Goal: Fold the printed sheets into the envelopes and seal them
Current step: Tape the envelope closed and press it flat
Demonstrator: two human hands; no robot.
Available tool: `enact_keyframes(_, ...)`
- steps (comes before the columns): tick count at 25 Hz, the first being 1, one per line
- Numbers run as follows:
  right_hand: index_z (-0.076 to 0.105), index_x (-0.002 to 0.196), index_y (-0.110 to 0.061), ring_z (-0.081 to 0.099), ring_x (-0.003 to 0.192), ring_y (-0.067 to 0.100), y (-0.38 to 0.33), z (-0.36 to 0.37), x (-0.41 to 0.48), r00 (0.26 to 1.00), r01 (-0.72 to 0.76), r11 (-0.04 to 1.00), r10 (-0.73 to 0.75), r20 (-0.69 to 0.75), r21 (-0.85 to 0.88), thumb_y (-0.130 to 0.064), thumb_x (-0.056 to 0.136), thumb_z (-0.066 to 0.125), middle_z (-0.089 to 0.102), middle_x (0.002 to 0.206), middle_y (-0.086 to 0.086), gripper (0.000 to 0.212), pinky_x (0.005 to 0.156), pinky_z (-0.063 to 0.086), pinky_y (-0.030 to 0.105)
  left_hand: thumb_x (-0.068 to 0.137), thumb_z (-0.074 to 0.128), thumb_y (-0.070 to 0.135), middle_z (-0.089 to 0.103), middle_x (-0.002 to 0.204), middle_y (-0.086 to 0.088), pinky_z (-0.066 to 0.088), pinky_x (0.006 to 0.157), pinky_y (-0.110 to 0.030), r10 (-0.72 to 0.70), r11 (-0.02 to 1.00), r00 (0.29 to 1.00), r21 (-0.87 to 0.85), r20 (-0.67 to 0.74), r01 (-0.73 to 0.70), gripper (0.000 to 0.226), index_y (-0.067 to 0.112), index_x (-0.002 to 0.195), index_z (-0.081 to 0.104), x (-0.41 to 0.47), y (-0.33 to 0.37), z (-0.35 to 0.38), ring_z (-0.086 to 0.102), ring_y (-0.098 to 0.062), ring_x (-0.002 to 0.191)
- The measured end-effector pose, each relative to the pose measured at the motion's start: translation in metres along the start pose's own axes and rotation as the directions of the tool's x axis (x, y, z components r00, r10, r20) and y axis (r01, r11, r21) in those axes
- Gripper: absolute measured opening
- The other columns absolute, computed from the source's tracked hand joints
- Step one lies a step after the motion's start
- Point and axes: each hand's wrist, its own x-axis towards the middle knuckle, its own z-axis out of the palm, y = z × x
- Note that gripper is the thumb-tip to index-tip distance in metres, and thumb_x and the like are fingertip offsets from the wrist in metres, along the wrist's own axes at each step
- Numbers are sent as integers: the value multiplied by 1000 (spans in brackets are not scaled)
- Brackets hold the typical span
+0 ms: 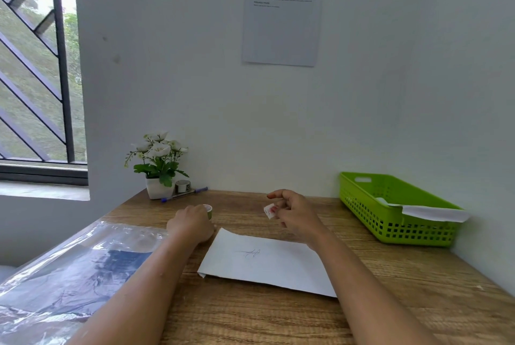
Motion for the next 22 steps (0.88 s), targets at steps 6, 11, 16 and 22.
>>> enact_keyframes(6, 72, 95, -21, 60, 79, 2, -25, -30, 1, 981, 89, 957, -36, 192, -277, -7, 87, 65, 65, 86, -6, 17, 63, 45, 13, 92, 52, 24, 53, 126, 3, 47, 83, -30, 225, 970, 950, -39, -215, -239, 35, 22, 126, 49, -5, 15, -8, 51, -15, 111)
enact_keyframes(11, 75, 91, -25, 57, 68, -8, -24, -78, -19, 951, 149, 903, -18, 310, -404, -11, 91, 61, 67, 77, -15, 20, 61, 43, 10, 94, 49, 38, 55, 125, 13, 42, 100, -30, 703, 689, 703, -142, -105, -711, 33, 33, 126, 49, -49, 71, -7, 49, -8, 115)
enact_keyframes(16, 72, 85, -24, 67, 80, 4, 13, -110, -47, 971, 12, 927, 78, 225, -375, -7, 88, 64, 72, 76, -7, 19, 76, 52, 25, 94, 40, 55, 32, 149, 8, 22, 108, -27, 801, 597, 597, -138, 48, -790, 60, 31, 146, 24, -94, 104, 17, 27, -12, 136)
enact_keyframes(22, 68, 89, -20, 68, 79, 2, 22, -117, -48, 977, 10, 911, 79, 199, -412, -4, 84, 69, 71, 73, -4, 16, 79, 49, 14, 96, 27, 57, 23, 153, 4, 14, 114, -34, 792, 598, 563, -116, 235, -793, 56, 38, 148, 19, -86, 101, 37, 17, -15, 141)
